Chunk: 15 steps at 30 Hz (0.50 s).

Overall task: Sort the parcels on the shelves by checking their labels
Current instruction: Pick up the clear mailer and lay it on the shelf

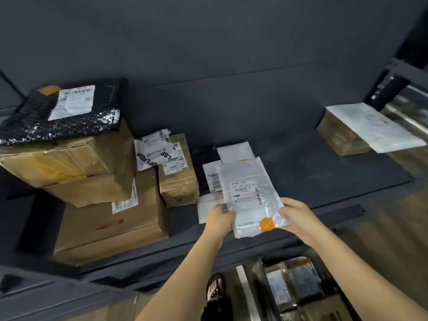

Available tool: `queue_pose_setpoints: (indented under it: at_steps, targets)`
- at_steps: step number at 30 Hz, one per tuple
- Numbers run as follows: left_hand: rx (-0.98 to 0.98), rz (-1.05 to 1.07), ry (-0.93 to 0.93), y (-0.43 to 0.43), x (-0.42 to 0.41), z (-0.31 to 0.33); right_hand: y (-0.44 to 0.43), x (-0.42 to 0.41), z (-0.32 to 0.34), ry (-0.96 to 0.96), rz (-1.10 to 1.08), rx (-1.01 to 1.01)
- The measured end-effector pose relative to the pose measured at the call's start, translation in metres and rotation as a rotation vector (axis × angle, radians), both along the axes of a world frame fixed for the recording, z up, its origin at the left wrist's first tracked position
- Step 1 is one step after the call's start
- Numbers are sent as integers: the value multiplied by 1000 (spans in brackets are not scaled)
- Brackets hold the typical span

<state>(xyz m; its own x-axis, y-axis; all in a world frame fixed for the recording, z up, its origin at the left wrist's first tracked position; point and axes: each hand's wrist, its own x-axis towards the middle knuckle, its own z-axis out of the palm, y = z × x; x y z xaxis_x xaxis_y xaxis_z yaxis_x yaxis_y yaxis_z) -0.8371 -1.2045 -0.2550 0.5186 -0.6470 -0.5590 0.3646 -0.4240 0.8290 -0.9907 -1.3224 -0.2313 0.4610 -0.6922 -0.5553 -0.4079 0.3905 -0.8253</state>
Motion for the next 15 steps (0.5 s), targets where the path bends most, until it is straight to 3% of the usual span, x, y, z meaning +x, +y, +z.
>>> queue_pose_setpoints:
  at_steps: [6, 15]
  targets:
    - [71, -6, -116, -48, 31, -16, -41, 32, -17, 18, -26, -26]
    - [148, -120, -358, -127, 111, -41, -119, 119, -56, 228, 63, -193]
